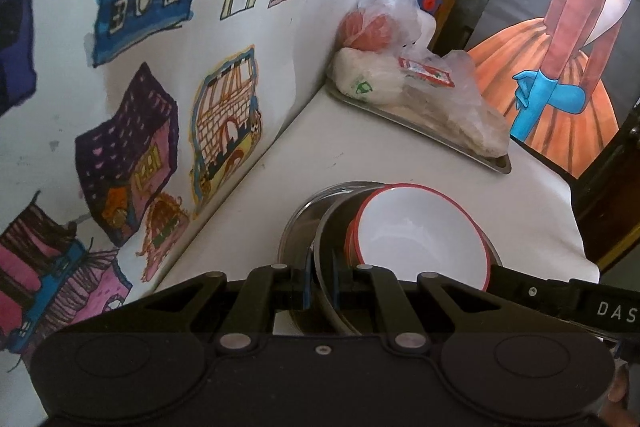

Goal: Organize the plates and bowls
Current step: 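Lower the steel bowl with both grippers onto the stacked steel plates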

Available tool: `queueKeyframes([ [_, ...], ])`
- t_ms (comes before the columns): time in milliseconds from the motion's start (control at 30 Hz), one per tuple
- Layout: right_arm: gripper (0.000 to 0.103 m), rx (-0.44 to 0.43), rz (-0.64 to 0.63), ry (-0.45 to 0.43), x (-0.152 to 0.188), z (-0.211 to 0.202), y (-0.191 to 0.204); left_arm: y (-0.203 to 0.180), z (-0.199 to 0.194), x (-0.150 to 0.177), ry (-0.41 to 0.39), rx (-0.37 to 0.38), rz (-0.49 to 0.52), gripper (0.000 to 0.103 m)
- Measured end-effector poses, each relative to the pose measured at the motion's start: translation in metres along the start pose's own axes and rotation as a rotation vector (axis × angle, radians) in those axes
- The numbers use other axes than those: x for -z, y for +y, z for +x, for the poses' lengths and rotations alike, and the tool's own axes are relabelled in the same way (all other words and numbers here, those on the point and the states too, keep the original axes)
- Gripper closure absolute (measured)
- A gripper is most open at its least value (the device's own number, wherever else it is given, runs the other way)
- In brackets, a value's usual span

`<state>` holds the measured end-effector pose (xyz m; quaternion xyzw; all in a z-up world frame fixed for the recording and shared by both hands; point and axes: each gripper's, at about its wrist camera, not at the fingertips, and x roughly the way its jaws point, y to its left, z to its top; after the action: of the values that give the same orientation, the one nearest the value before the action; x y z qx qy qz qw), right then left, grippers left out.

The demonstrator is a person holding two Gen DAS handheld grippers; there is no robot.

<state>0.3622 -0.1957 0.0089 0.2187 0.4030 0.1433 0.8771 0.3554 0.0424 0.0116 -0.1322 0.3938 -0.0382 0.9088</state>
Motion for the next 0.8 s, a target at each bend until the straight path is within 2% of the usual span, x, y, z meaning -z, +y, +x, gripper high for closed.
queueKeyframes([
  [800, 0.088, 0.007, 0.008, -0.002, -0.0031, 0.0072, -0.0039, -0.0058, 0.0054, -0.0052, -0.005, -0.009, 0.018, 0.094],
])
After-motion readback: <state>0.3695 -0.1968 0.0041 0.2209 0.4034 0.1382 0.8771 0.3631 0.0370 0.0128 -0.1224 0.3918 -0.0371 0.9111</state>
